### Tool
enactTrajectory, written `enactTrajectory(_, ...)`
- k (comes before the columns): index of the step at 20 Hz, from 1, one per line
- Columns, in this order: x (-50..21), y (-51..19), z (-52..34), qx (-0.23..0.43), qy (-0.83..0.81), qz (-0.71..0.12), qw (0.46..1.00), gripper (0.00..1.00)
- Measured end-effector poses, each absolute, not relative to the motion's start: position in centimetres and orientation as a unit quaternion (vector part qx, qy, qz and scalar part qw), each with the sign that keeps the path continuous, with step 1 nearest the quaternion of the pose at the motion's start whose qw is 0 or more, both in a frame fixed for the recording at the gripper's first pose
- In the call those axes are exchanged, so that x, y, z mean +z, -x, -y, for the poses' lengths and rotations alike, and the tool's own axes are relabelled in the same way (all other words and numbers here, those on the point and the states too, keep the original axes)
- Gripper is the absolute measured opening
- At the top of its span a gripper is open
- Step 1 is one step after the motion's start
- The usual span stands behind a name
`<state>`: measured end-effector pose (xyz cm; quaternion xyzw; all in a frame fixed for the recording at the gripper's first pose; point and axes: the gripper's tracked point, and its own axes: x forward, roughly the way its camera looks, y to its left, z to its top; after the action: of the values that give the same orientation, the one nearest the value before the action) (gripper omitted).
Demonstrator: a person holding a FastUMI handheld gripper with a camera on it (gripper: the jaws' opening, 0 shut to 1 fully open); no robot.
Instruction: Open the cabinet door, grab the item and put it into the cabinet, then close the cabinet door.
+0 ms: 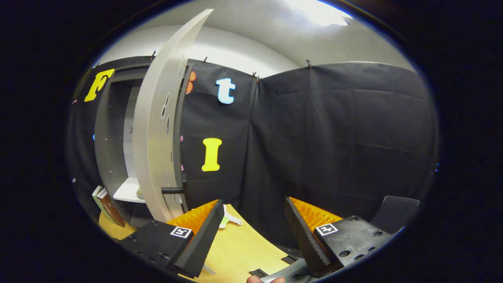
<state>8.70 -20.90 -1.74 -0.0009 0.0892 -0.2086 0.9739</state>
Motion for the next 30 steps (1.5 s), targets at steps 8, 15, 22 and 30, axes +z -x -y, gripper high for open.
enactTrajectory(8,-1.7,-9.2,17.6,-0.189,0.015,-0.093,0.977,0.94)
enactTrajectory(15,-1.6,-8.8,14.3,-0.171,0.018,-0.09,0.981,0.94)
enactTrajectory(22,-1.5,-8.6,11.2,-0.147,0.021,-0.086,0.985,0.94)
enactTrajectory(30,-2.0,-9.1,4.6,-0.065,-0.023,-0.093,0.993,0.94)
